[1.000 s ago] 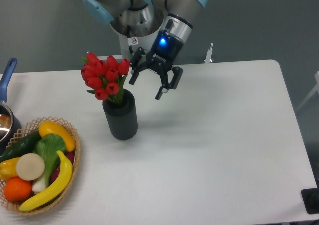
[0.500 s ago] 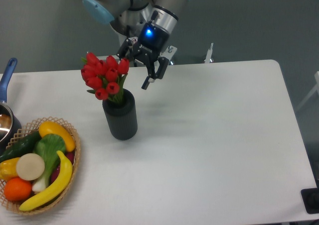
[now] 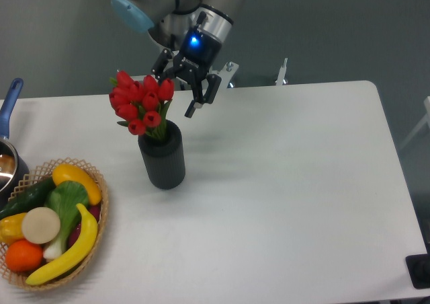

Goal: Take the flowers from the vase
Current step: 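Lower the gripper onto the tulip stems and close it around them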

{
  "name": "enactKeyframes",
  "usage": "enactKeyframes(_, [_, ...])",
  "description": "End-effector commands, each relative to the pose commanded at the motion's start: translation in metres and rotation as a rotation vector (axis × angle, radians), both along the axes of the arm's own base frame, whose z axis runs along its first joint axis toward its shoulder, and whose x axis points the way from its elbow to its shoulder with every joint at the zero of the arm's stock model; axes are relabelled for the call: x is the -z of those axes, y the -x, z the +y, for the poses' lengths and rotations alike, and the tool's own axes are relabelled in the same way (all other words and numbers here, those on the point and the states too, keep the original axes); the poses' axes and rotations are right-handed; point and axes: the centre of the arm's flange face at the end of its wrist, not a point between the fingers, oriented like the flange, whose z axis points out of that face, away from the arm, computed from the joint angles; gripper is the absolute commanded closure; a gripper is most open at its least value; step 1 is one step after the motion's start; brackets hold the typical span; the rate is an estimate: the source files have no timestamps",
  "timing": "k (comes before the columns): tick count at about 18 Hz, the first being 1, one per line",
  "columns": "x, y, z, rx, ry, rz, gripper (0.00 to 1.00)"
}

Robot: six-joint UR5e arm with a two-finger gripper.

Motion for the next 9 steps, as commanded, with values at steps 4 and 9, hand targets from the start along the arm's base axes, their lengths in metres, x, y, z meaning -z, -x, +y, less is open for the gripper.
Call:
enactKeyframes(4, [0.000, -0.004, 0.013, 0.042, -0.074, -0.062, 0.00])
enactKeyframes(9, [-0.005, 0.011, 0.033, 0.088, -0.156, -0.115, 0.00])
